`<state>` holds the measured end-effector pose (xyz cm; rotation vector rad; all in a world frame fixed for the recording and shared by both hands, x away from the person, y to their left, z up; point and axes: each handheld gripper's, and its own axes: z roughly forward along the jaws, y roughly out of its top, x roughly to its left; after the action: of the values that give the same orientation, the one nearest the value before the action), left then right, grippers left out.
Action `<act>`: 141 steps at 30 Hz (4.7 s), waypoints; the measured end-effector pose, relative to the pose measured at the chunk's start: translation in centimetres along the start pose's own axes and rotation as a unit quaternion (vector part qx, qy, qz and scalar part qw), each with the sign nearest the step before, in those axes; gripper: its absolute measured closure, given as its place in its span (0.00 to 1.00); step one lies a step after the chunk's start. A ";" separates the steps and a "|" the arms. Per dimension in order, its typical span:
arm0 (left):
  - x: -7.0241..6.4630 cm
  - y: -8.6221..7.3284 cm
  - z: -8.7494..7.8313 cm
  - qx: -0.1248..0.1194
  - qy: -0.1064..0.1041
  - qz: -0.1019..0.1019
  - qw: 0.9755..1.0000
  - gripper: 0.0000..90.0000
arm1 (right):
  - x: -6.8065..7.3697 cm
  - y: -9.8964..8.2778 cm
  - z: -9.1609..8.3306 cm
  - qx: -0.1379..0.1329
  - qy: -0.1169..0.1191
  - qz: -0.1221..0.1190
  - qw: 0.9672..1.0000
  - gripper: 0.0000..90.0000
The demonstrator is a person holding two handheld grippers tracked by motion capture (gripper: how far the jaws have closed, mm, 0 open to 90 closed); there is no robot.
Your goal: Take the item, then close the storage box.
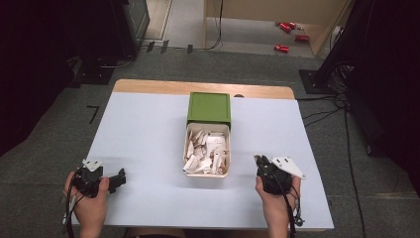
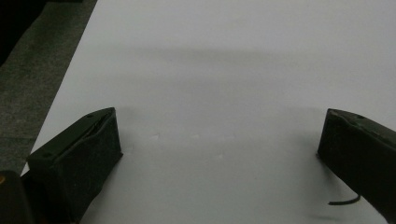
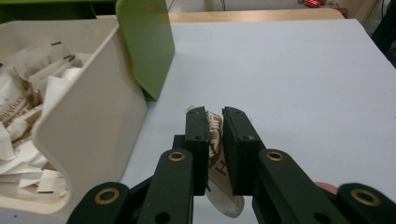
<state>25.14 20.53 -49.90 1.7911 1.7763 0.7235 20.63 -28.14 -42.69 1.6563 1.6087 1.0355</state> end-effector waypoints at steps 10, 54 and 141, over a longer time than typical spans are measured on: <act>0.0 0.0 0.0 0.000 0.000 0.001 1.000 0.00 | -1.4 -1.5 0.7 0.015 -0.014 0.006 1.000 0.91; 0.0 0.0 0.0 0.000 0.000 0.000 1.000 0.00 | -2.3 -4.8 3.3 0.062 -0.006 0.010 0.998 0.86; 0.0 0.0 0.0 0.000 0.000 -0.001 1.000 0.00 | 7.2 -1.2 3.6 0.058 0.089 -0.010 0.994 0.84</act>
<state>25.18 20.52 -49.90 1.7901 1.7782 0.7231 22.76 -20.50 -44.67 1.6574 1.8285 1.1259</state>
